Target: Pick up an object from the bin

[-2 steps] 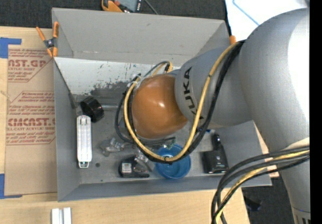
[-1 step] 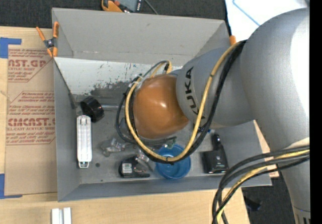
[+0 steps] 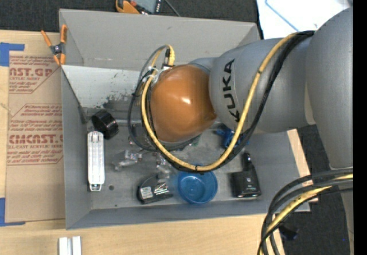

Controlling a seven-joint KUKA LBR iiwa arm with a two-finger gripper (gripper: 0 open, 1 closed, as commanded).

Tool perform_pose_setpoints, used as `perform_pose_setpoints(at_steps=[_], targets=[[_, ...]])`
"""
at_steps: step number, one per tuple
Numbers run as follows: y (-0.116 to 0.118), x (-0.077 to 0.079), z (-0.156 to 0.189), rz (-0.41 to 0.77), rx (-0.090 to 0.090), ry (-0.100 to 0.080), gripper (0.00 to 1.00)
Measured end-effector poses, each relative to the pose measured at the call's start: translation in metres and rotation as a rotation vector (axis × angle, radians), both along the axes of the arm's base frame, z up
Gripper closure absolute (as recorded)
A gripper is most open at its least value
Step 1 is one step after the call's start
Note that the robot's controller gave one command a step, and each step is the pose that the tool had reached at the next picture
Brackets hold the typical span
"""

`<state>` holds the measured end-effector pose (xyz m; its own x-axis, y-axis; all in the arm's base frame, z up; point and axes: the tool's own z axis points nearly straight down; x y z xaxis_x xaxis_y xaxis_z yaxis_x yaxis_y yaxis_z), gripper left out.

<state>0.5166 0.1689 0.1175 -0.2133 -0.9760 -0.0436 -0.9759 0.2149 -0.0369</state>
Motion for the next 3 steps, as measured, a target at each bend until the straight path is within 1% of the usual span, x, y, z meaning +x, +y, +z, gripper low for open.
perform_pose_setpoints(at_steps=[1,2,3], targets=[[-0.064,-0.04,-0.05,-0.215,0.001,0.022,0.0],[-0.049,-0.036,-0.037,-0.01,0.005,0.0,1.0],[-0.049,-0.036,-0.037,-0.01,0.005,0.0,1.0]])
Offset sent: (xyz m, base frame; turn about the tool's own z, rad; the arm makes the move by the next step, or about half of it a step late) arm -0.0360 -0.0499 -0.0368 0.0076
